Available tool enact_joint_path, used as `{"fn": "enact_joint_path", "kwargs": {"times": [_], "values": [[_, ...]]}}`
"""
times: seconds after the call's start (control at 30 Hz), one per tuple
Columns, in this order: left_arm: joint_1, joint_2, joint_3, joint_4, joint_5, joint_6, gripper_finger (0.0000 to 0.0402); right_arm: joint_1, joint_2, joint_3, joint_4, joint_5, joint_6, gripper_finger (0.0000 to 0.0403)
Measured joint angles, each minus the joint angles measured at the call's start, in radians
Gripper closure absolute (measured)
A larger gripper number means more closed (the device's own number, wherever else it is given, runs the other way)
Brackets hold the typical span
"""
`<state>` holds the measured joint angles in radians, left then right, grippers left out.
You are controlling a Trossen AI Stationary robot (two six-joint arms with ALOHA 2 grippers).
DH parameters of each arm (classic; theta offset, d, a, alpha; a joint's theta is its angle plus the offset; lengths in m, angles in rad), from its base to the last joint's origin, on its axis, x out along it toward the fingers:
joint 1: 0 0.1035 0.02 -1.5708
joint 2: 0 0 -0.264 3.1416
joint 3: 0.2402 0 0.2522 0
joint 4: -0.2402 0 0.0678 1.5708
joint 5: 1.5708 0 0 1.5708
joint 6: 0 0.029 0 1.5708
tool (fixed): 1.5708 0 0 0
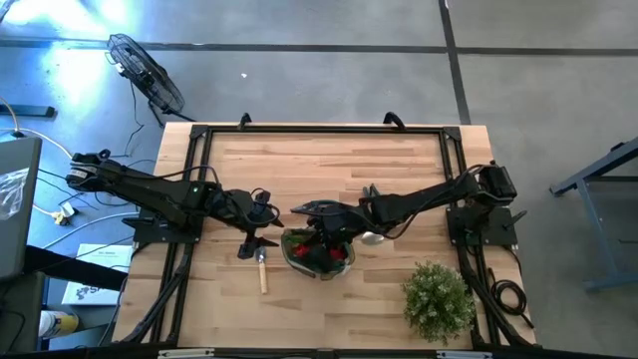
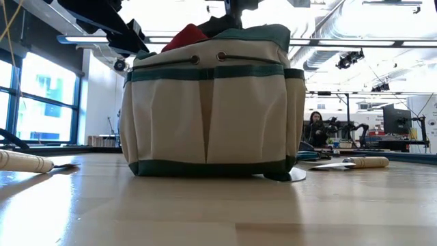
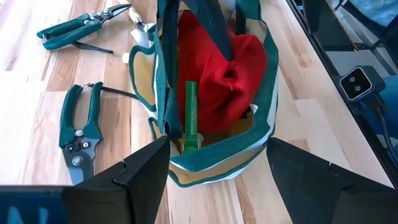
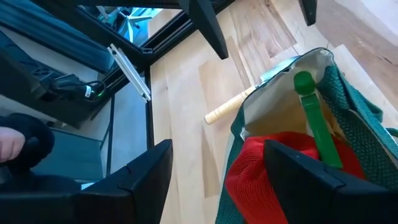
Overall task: Pick & Place Garden tools in Gardening bag
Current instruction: Put the red gloves into the green gardening bag
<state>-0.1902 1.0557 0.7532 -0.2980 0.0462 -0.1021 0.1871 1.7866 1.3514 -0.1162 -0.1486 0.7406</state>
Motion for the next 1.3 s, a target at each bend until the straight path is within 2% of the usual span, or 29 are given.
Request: {"fn": "enact_joint_path", "kwargs": {"times": [0.23, 0.53, 0.63, 0.73, 1.03, 1.13, 1.3], "values": [[0.0, 0.0, 0.0, -0.012, 0.0, 0.0, 0.0142, 0.0, 0.0, 0.0, 0.0, -0.013, -0.003, 0.0175], [0.0, 0.0, 0.0, -0.013, 0.0, 0.0, 0.0142, 0.0, 0.0, 0.0, 0.0, -0.013, -0.042, 0.015], [0.0, 0.0, 0.0, -0.018, 0.0, -0.001, 0.0142, 0.0, 0.001, 0.0, 0.0, -0.012, -0.037, 0.0154], [0.0, 0.0, 0.0, -0.02, 0.0, -0.007, 0.0142, 0.0, 0.001, 0.0, -0.001, -0.012, -0.036, 0.0178], [0.0, 0.0, 0.0, -0.019, -0.001, -0.008, 0.0142, 0.0, 0.001, 0.0, -0.001, -0.018, -0.038, 0.0297], [0.0, 0.0, 0.0, -0.019, -0.001, -0.008, 0.0142, 0.0, 0.001, 0.0, 0.0, -0.018, -0.053, 0.031], [0.0, 0.0, 0.0, -0.019, -0.001, -0.008, 0.0142, 0.0, 0.001, 0.0, 0.001, -0.014, -0.054, 0.0302]]}}
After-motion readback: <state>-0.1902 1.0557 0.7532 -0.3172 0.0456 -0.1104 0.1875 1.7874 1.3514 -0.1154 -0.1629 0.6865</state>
